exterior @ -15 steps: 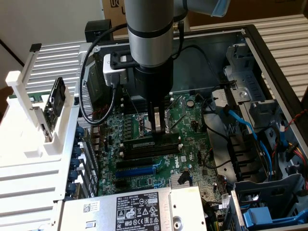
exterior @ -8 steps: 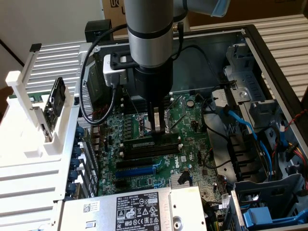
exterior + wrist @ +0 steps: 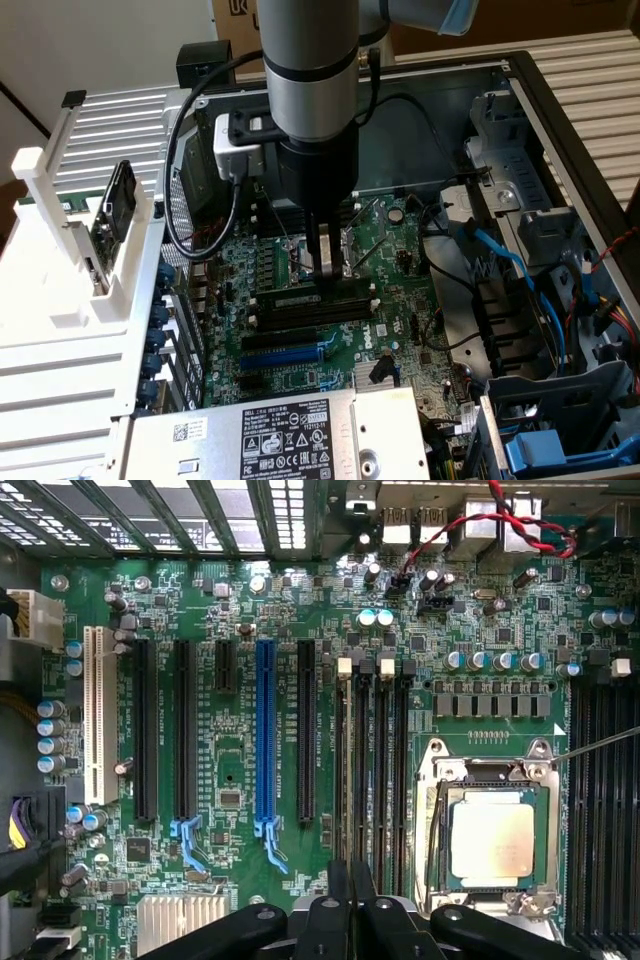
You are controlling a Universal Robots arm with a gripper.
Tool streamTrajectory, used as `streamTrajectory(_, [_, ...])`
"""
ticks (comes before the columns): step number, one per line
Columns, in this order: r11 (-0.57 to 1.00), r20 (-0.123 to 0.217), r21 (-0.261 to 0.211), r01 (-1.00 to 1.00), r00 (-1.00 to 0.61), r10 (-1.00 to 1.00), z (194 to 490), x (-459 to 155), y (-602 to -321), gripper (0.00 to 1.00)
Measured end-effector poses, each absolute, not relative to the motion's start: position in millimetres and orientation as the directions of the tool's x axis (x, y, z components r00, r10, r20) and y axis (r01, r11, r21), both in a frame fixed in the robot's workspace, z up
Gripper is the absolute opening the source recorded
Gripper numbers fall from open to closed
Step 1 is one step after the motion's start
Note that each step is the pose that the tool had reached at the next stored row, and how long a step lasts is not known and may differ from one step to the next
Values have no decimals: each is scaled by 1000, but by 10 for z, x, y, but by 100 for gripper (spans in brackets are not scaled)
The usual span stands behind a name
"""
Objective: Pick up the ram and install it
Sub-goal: 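Insert the ram into the slot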
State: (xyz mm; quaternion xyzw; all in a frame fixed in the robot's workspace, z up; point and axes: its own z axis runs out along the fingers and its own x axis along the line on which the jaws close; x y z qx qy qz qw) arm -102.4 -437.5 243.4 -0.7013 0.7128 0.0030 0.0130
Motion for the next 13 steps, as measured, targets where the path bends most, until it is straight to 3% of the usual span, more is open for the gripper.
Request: streamTrajectory(13, [17, -23, -14, -1000, -16, -1000, 2405, -1039, -4370, 12])
